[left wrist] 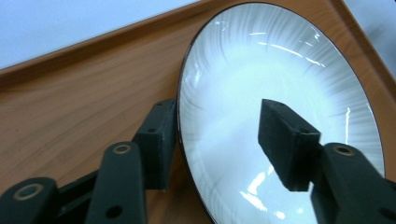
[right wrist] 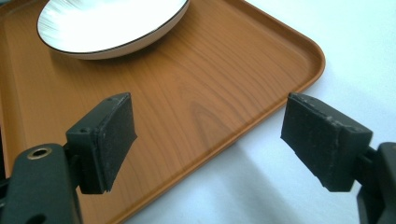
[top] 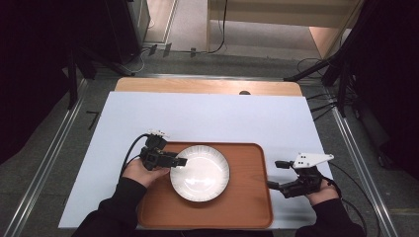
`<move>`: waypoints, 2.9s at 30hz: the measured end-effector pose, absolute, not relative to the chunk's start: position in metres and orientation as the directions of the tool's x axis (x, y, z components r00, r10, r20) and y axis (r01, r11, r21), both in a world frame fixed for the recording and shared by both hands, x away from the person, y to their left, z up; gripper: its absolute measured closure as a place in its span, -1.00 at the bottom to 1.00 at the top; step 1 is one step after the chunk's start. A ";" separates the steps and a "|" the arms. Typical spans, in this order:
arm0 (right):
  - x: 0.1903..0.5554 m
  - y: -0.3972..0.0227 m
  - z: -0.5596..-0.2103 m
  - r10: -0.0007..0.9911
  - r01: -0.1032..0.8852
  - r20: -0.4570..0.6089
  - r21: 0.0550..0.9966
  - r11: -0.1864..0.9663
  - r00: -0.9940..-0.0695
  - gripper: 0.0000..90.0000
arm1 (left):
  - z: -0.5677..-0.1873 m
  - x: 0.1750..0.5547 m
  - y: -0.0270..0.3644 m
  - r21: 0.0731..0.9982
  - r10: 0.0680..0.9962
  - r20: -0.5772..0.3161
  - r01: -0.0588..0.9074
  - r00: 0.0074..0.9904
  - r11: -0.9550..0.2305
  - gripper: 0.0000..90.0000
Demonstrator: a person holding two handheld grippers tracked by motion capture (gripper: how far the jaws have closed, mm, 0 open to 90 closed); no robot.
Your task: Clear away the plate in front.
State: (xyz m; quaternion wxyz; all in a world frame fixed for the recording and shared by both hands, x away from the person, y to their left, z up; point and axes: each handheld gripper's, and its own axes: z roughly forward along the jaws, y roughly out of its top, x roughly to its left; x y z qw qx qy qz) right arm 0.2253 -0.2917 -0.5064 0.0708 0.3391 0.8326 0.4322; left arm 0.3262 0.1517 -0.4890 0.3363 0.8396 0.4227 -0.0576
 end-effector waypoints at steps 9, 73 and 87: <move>0.225 -0.291 -0.506 0.627 0.508 0.177 0.763 0.400 -0.758 -0.59 | -0.479 0.318 0.159 0.546 0.661 -0.335 0.710 0.672 -0.445 -0.20; 0.223 -0.291 -0.506 0.630 0.507 0.169 0.761 0.405 -0.758 -0.59 | -0.472 0.284 0.271 0.680 0.688 -0.153 0.581 0.709 -0.447 -0.42; 0.223 -0.292 -0.506 0.632 0.509 0.171 0.760 0.403 -0.756 -0.59 | -0.473 0.279 0.296 0.737 0.704 -0.139 0.548 0.697 -0.396 -0.54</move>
